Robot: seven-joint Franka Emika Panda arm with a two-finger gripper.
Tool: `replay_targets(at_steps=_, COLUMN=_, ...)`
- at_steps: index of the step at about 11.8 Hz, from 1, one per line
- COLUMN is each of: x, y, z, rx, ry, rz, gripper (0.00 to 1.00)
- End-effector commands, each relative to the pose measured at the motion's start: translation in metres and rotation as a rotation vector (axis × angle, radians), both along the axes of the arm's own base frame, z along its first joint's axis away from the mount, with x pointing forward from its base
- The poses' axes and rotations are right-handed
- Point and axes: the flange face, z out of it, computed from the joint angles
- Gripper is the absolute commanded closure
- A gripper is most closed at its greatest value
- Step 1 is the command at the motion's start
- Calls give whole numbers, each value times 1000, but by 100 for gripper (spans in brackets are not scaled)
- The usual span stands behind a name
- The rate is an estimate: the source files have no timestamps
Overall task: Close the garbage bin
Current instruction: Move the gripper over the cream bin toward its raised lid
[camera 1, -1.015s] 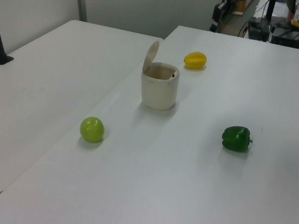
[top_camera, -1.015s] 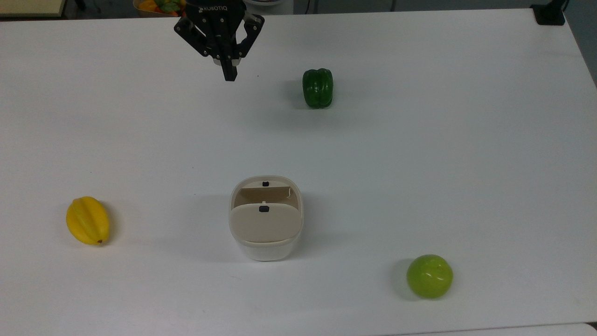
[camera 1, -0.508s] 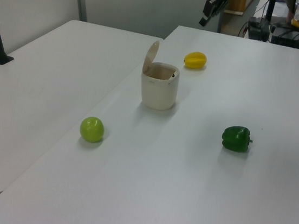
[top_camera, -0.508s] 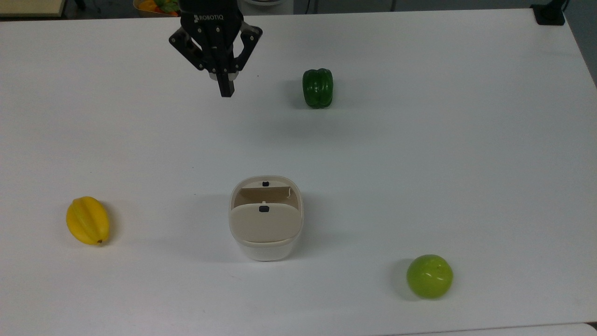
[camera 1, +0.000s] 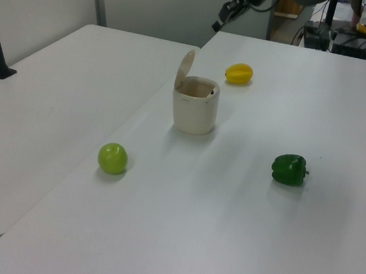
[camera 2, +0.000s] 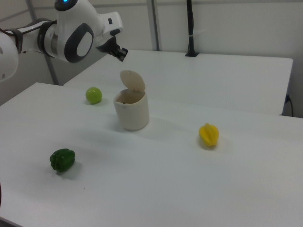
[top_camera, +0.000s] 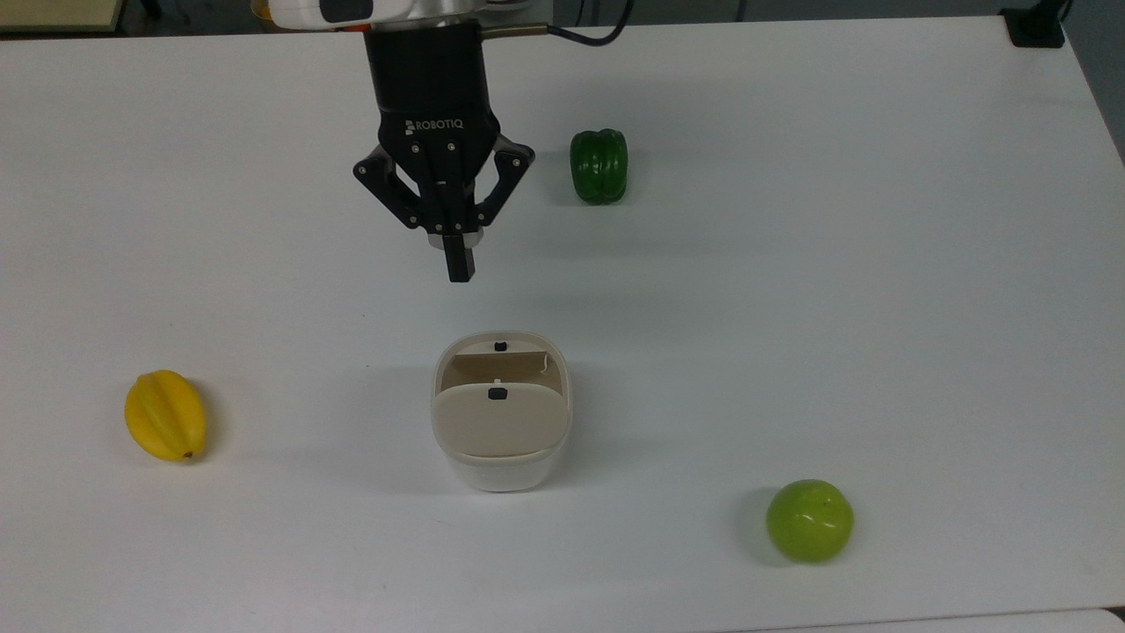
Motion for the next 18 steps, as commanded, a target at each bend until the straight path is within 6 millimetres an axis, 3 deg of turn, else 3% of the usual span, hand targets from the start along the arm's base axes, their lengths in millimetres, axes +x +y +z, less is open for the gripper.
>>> replay_targets(at_steps=1, x=7, y=5, z=6, rx=-13, ry=-95, rz=-2, gripper=100)
replay_targets(at_steps=7, x=28, y=16, z=-36, rx=-58, ry=-148, rz=12, gripper=100)
replay_targets(at_steps=10, x=45, y=10, z=-32, rx=-60, ry=-199, rz=-1, gripper=100)
replay_targets(at_steps=14, x=55, y=13, z=-53, rx=-69, ry=-178, rz=5, gripper=100)
replay_targets(at_steps=18, x=57, y=13, z=-62, rx=-77, ry=-168, rz=9, gripper=100)
